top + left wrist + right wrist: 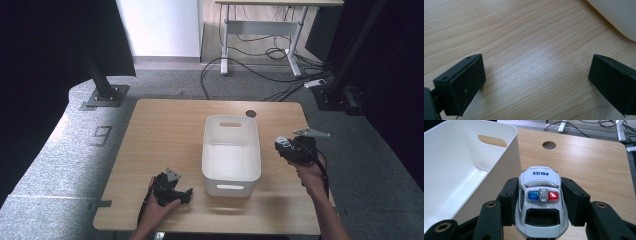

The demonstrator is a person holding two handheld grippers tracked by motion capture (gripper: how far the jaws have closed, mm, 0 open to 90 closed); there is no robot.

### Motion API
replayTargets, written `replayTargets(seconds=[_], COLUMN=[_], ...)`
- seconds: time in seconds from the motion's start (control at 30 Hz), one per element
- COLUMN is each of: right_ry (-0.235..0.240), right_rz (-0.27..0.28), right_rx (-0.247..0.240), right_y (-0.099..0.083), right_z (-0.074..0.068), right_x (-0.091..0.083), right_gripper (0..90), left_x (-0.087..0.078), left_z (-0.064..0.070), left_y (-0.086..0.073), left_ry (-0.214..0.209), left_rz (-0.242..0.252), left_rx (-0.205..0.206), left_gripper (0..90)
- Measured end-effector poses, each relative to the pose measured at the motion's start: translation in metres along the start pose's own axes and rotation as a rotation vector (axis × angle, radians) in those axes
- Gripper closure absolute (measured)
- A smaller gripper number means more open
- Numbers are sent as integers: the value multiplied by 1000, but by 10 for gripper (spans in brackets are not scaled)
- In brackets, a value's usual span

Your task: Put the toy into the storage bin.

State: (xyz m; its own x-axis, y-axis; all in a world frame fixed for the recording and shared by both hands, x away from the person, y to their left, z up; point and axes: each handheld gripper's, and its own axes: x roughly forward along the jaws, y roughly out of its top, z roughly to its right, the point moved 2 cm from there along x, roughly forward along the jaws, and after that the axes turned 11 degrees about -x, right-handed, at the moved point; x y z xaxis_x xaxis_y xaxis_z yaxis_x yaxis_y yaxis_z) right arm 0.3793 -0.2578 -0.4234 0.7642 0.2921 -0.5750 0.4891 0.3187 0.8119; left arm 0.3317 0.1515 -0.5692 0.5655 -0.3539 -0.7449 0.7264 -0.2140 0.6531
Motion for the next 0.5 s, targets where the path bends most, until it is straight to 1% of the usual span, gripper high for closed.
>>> replayTargets(seconds=[0.5], right_ry=[17], right_rz=[45], right_rx=[-12], right_y=[23], right_z=[-12], right_x=[-3], right_gripper=[502], left_x=[0], left_z=[0], left_y=[0], left_ry=[0], left_rz=[-2], left_rx=[0], left_gripper=[9])
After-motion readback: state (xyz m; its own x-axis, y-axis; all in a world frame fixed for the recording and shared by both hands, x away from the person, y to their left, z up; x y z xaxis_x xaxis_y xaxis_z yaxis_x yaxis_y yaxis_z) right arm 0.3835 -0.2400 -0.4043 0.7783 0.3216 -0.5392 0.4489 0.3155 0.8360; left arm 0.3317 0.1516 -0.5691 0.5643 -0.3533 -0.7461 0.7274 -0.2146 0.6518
